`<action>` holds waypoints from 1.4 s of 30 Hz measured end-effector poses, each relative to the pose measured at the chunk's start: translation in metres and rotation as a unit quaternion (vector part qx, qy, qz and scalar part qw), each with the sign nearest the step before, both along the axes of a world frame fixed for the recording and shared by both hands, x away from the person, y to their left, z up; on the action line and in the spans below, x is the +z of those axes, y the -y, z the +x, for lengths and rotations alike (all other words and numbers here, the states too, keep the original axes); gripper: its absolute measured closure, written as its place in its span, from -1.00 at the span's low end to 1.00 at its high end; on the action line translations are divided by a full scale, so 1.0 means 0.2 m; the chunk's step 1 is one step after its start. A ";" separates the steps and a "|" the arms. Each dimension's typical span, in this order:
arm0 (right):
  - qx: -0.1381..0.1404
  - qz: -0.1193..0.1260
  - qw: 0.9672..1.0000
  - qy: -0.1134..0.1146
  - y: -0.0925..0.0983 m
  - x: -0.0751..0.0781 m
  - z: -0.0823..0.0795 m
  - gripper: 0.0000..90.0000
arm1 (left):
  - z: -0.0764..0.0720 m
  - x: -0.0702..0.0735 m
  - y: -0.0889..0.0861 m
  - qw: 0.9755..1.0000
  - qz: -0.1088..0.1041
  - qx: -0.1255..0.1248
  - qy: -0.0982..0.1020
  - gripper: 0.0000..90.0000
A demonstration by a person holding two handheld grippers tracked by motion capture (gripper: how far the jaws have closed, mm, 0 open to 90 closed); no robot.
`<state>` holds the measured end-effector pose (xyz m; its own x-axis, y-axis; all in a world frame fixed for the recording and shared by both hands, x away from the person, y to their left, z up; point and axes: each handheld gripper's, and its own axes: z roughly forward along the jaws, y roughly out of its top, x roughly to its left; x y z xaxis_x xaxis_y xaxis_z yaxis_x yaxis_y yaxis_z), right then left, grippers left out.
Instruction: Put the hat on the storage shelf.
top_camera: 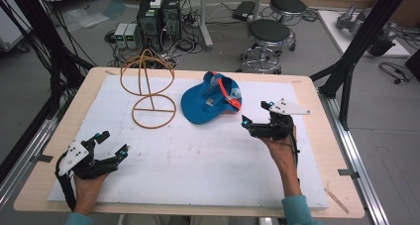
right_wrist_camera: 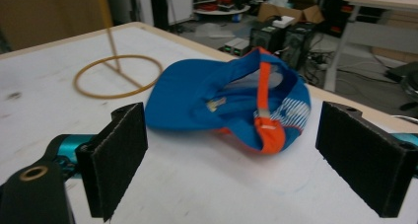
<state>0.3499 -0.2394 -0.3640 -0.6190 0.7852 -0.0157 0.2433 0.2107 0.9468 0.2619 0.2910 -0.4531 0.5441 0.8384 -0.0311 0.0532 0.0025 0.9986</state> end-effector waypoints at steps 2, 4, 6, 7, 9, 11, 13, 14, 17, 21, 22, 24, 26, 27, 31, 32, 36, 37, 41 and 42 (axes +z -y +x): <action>-0.007 -0.014 1.000 -0.005 -0.04 0.01 0.09 -0.75 | 0.00 0.00 0.00 1.000 0.000 0.000 0.000 -0.66; -0.010 -0.014 1.000 -0.008 -0.07 0.01 0.13 -0.75 | 0.00 0.00 0.00 1.000 -0.001 0.000 -0.001 -0.66; -0.010 -0.014 1.000 -0.020 -0.09 0.01 0.18 -0.75 | 0.00 0.00 0.00 1.000 -0.002 0.001 -0.002 -0.66; -0.009 -0.017 1.000 -0.024 -0.10 0.01 0.20 -0.75 | 0.00 0.00 0.00 1.000 -0.003 0.001 -0.003 -0.66; -0.011 -0.025 0.999 -0.030 -0.12 0.02 0.24 -0.75 | 0.00 0.00 0.00 1.000 -0.002 0.000 -0.003 -0.66; -0.011 -0.028 0.999 -0.035 -0.13 0.02 0.26 -0.75 | 0.00 0.00 0.00 1.000 -0.002 0.000 -0.003 -0.66; -0.016 -0.028 0.998 -0.045 -0.15 0.02 0.32 -0.75 | 0.00 0.00 0.00 1.000 -0.001 -0.001 -0.003 -0.66; -0.017 -0.031 0.998 -0.046 -0.16 0.03 0.34 -0.75 | 0.00 0.00 0.00 1.000 -0.001 -0.001 -0.003 -0.66; -0.020 -0.035 0.998 -0.044 -0.18 0.03 0.37 -0.75 | 0.00 0.00 0.00 1.000 -0.002 0.000 -0.003 -0.66; -0.020 -0.044 0.997 -0.063 -0.21 0.02 0.43 -0.75 | 0.00 0.00 0.00 1.000 -0.003 -0.001 -0.003 -0.66; -0.019 -0.044 0.996 -0.069 -0.23 0.01 0.46 -0.69 | 0.00 0.00 0.00 1.000 -0.002 -0.001 -0.003 -0.66; -0.019 -0.044 0.997 -0.064 -0.23 0.01 0.48 -0.60 | 0.00 0.00 0.00 1.000 -0.001 -0.001 -0.004 -0.66; -0.024 -0.047 0.997 -0.065 -0.24 0.00 0.49 -0.60 | 0.00 0.00 0.00 1.000 -0.001 -0.001 -0.004 -0.66; -0.028 -0.056 0.995 -0.078 -0.24 -0.03 0.51 -0.60 | 0.01 0.00 0.00 1.000 -0.001 -0.001 -0.005 -0.66; -0.036 -0.066 0.992 -0.097 -0.24 -0.07 0.54 -0.60 | 0.01 0.00 0.00 1.000 -0.002 0.000 -0.006 -0.66; -0.039 -0.068 0.992 -0.100 -0.23 -0.08 0.55 -0.60 | 0.01 0.00 0.00 1.000 -0.001 0.000 -0.007 -0.66; -0.049 -0.086 0.987 -0.126 -0.22 -0.09 0.57 -0.60 | 0.01 0.00 0.00 1.000 0.000 0.001 -0.010 -0.65; -0.049 -0.086 0.987 -0.126 -0.22 -0.09 0.57 -0.60 | 0.01 0.00 0.00 1.000 0.001 0.001 -0.011 -0.65; -0.051 -0.102 0.986 -0.126 -0.25 -0.07 0.60 -0.59 | 0.01 0.00 0.00 1.000 0.002 0.001 -0.010 -0.65; -0.051 -0.099 0.986 -0.124 -0.26 -0.06 0.61 -0.57 | 0.01 0.00 0.00 1.000 0.001 0.001 -0.010 -0.65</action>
